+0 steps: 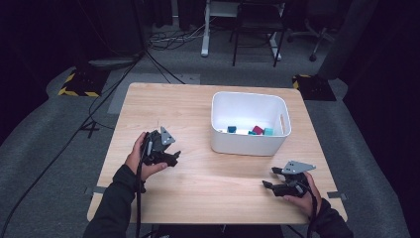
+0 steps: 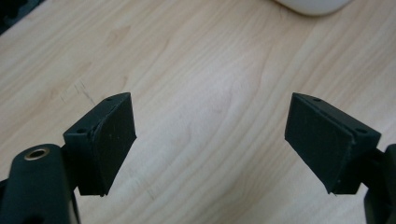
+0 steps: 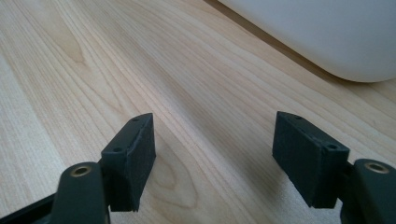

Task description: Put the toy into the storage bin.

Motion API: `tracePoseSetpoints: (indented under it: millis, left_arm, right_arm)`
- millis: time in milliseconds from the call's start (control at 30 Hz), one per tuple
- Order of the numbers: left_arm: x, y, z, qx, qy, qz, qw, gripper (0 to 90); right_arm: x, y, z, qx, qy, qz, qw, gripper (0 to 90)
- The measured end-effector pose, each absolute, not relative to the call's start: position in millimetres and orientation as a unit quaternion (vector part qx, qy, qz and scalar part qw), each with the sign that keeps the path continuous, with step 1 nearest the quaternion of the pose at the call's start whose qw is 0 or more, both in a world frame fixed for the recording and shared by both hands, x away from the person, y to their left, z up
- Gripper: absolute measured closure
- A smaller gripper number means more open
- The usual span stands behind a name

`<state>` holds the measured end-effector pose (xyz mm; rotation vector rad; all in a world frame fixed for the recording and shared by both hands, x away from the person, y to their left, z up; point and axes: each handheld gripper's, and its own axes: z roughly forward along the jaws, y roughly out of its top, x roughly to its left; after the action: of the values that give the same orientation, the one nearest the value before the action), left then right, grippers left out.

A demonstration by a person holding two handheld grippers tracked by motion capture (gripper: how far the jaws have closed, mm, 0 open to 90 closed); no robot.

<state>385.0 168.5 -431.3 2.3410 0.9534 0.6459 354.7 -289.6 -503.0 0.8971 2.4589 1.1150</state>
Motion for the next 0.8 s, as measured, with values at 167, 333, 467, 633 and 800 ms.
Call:
tracePoseSetpoints:
  millis: [167,333,467,633,800]
  left_arm:
    - [367,178,-447,0.868,0.357,0.239,0.249,16.6]
    - [352,189,-463,0.869,0.361,0.230,0.248,16.6]
    - [341,194,-475,0.872,0.364,0.216,0.247,16.6]
    - [330,199,-486,0.867,0.376,0.198,0.261,16.6]
    - [321,208,-494,0.854,0.395,0.181,0.287,16.3]
  right_arm:
    - [355,-290,-503,0.312,0.855,0.388,0.148,30.4]
    - [355,-290,-503,0.312,0.855,0.388,0.148,30.5]
    - [355,-290,-503,0.312,0.855,0.388,0.148,30.5]
    - [354,-289,-503,0.315,0.853,0.390,0.147,30.4]
    - [354,-290,-503,0.314,0.854,0.389,0.146,30.4]
